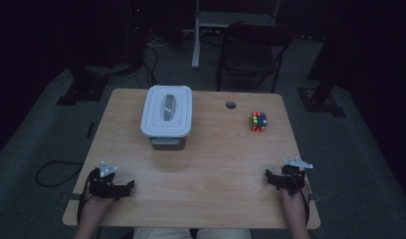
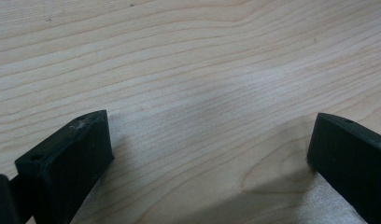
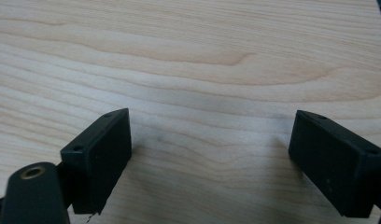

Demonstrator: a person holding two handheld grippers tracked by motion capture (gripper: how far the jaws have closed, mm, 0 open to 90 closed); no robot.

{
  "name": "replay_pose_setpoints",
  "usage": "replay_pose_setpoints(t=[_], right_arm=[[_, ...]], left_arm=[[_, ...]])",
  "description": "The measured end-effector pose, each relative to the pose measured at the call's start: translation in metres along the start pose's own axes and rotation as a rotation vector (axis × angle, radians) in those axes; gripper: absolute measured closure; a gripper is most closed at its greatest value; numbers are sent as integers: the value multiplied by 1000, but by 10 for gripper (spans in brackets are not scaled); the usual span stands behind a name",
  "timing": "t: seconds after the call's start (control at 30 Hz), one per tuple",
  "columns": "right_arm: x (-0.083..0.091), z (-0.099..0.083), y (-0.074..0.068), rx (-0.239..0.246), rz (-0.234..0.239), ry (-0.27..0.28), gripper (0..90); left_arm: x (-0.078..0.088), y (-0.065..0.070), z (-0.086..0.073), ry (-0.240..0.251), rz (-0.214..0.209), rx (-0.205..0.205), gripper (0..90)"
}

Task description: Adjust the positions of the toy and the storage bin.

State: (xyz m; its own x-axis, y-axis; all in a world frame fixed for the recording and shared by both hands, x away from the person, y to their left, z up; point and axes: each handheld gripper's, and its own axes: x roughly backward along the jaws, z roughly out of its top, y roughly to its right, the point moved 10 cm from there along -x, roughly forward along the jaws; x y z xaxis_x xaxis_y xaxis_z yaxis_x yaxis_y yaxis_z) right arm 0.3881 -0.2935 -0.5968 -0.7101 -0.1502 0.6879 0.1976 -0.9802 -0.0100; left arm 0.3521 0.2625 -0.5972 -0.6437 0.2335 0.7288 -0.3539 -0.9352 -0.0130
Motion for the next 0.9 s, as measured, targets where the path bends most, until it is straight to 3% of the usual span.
replay_pose_setpoints(t=[0.07, 0.43, 0.57, 0.67, 0.9], right_arm=[[0, 0, -3, 19, 18, 0, 131], [1, -1, -3, 16, 19, -4, 130], [2, -2, -4, 13, 16, -3, 130], [3, -3, -5, 15, 12, -3, 129], [4, -4, -15, 30, 29, -6, 130]], left_arm=[[0, 0, 0, 0, 1, 1, 7], [3, 3, -3, -1, 6, 3, 8], [3, 4, -3, -1, -4, -5, 8], [2, 3, -1, 6, -33, -18, 8], [-3, 2, 5, -1, -32, -16, 9]])
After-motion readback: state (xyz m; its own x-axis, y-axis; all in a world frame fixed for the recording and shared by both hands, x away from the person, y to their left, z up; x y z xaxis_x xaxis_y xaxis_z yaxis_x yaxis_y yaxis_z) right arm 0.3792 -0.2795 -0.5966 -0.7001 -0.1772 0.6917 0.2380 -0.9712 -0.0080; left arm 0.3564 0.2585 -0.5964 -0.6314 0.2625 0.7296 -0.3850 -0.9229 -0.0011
